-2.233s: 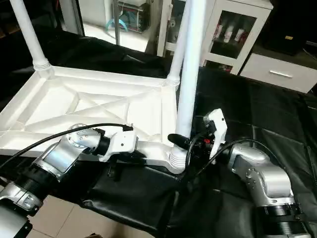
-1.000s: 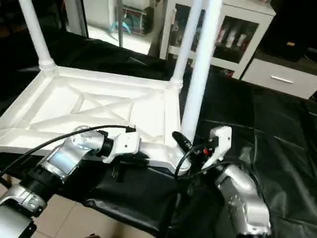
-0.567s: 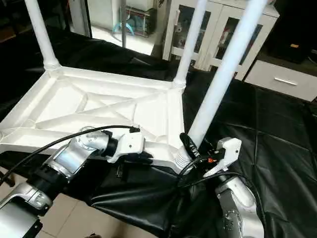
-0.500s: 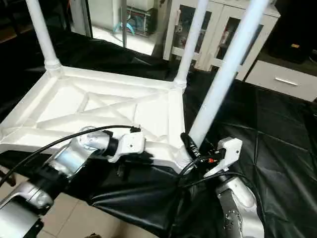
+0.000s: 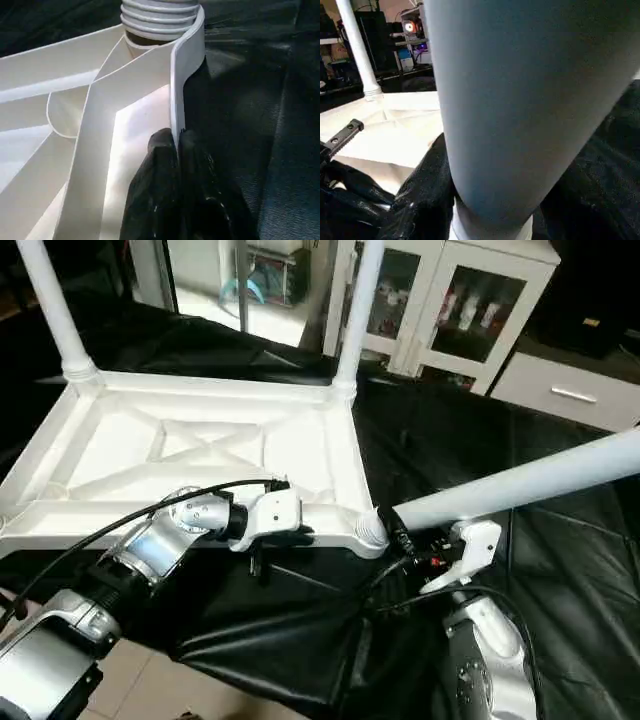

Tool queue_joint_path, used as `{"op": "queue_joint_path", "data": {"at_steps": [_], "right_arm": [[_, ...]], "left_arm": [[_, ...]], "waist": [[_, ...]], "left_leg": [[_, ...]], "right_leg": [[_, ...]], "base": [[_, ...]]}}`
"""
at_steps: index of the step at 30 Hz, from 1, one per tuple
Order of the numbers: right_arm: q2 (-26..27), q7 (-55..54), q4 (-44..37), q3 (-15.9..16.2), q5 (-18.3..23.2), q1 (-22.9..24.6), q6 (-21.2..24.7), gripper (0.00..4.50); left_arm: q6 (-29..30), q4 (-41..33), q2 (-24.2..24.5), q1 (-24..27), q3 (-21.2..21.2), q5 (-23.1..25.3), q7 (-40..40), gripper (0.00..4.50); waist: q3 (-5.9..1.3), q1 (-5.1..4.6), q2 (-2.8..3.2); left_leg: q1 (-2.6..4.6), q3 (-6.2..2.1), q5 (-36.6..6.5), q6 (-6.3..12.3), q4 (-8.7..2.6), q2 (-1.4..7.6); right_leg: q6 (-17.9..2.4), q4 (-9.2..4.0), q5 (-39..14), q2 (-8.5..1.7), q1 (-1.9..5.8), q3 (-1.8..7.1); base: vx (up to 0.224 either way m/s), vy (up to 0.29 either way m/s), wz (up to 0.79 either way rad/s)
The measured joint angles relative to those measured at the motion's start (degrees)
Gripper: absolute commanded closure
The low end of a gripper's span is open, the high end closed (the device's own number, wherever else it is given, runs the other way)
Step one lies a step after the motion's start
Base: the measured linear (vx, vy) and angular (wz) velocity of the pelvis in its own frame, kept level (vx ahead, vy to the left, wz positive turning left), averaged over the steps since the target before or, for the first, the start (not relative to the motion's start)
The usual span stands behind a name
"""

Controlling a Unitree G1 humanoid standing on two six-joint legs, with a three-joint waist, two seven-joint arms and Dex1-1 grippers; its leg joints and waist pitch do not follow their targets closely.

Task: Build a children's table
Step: Rotate table base

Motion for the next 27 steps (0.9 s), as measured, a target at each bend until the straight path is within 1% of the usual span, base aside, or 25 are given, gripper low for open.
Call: {"op": "queue_joint_path", "data": {"at_steps": [4, 7, 9, 10, 11, 12, 14, 16, 18, 20, 22, 24, 27], "right_arm": [[-2.43, 0.81, 0.28, 1.44, -0.84, -1.34, 1.01, 2.66], [-5.21, 2.58, 0.19, 2.32, -1.18, -2.21, 2.29, 2.66], [-7.88, 4.39, -0.27, 3.19, -1.69, -3.55, 4.79, 2.66], [-8.51, 4.84, -0.34, 3.21, -1.69, -4.00, 5.62, 2.66], [-9.52, 5.63, -0.36, 3.14, -1.54, -5.09, 7.55, 2.66], [-10.14, 6.31, -0.18, 3.01, -0.72, -6.32, 9.94, 2.66], [-11.05, 7.16, -0.03, 2.94, 0.20, -7.71, 12.75, 2.66], [-11.91, 8.00, 0.08, 3.00, 0.40, -8.62, 14.34, 2.66], [-14.54, 9.83, 0.02, 4.07, 0.74, -10.48, 17.00, 2.66], [-16.59, 11.38, -0.20, 4.74, 0.73, -11.40, 19.03, 2.66], [-17.19, 12.40, -0.34, 5.15, 0.72, -11.62, 20.03, 2.66], [-19.25, 13.91, -1.27, 6.22, 0.09, -12.28, 21.63, 2.66], [-20.26, 14.95, -2.10, 7.10, -0.98, -12.34, 22.14, 2.66]], "left_arm": [[-0.09, 0.05, 0.33, 0.01, 0.00, -0.01, 0.00, 4.50], [-0.29, 0.05, 0.35, 0.04, 0.00, -0.15, -0.15, 4.50], [-0.48, 0.05, 0.42, 0.04, -0.01, -0.26, -0.34, 4.50], [-0.51, 0.05, 0.44, 0.05, -0.01, -0.27, -0.37, 4.50], [-0.71, 0.05, 0.57, 0.06, -0.01, -0.31, -0.41, 4.50], [-0.95, 0.05, 0.83, 0.06, 0.00, -0.35, -0.41, 4.50], [-1.08, 0.05, 0.97, 0.06, 0.00, -0.39, -0.41, 4.50], [-1.11, 0.05, 0.99, 0.06, 0.00, -0.39, -0.41, 4.50], [-1.26, 0.05, 0.97, 0.06, -0.01, -0.42, -0.41, 4.50], [-1.41, 0.05, 0.83, 0.07, -0.01, -0.41, -0.58, 4.50], [-1.58, 0.04, 0.82, 0.07, -0.01, -0.43, -0.77, 4.50], [-1.85, 0.04, 0.79, 0.11, -0.23, -0.44, -1.00, 4.50], [-2.26, 0.04, 0.80, 0.19, -0.37, -0.43, -1.45, 4.50]], "waist": [[-0.01, -0.09, -0.03], [-0.03, -0.07, -0.04], [-0.04, -0.07, -0.05], [-0.04, -0.08, -0.07], [-0.05, -0.07, -0.09], [-0.05, -0.20, -0.07], [-0.04, -0.25, -0.06], [-0.03, -0.25, -0.05], [0.00, -0.24, -0.01], [-0.01, -0.06, -0.03], [-0.02, 0.08, -0.03], [-0.03, 0.27, 0.00], [-0.08, 0.77, -0.08]], "left_leg": [[0.02, 0.01, 0.00, 0.00, 0.02, 0.00], [0.03, 0.01, 0.00, 0.00, -0.01, 0.02], [0.02, 0.01, 0.00, 0.00, -0.01, 0.03], [0.02, 0.01, 0.00, 0.00, 0.00, 0.03], [0.01, 0.01, 0.00, 0.00, 0.00, 0.03], [0.00, 0.03, 0.01, 0.01, 0.02, 0.03], [-0.01, 0.03, 0.01, 0.01, 0.04, 0.05], [-0.01, 0.03, 0.01, 0.01, 0.05, 0.06], [-0.03, 0.04, 0.03, 0.03, 0.08, 0.05], [-0.05, 0.04, 0.03, 0.04, 0.08, 0.11], [-0.07, 0.07, 0.03, 0.05, 0.07, 0.12], [-0.08, 0.10, 0.07, 0.12, 0.08, 0.13], [-0.04, 0.12, 0.06, 0.11, 0.12, 0.16]], "right_leg": [[-0.01, 0.01, 0.01, 0.00, 0.00, 0.01], [0.00, 0.01, 0.00, 0.01, 0.00, 0.00], [0.02, 0.01, -0.01, 0.02, 0.00, 0.00], [0.03, 0.01, -0.01, 0.02, 0.00, 0.00], [0.02, 0.01, -0.01, 0.02, 0.00, 0.00], [0.00, 0.04, 0.00, 0.02, -0.03, 0.01], [-0.01, 0.09, 0.01, 0.02, -0.05, 0.00], [-0.01, 0.12, 0.01, 0.02, -0.07, 0.00], [-0.01, 0.14, 0.00, 0.02, -0.08, 0.00], [0.00, 0.14, 0.00, 0.05, -0.09, -0.03], [-0.01, 0.15, -0.01, 0.06, -0.13, -0.04], [-0.02, 0.19, -0.02, 0.05, -0.15, -0.03], [-0.03, 0.28, -0.04, 0.06, -0.15, -0.03]], "base": [[0.000, 0.000, 0.00], [0.000, 0.000, 0.00], [0.000, 0.000, 0.00], [0.000, 0.000, 0.00], [0.000, 0.000, 0.00], [0.000, 0.000, 0.00], [0.000, 0.000, 0.00], [0.000, 0.000, 0.00], [0.000, 0.000, 0.00], [0.000, 0.000, 0.00], [0.000, 0.000, 0.00], [0.000, 0.000, 0.00], [0.000, 0.000, 0.00]]}}
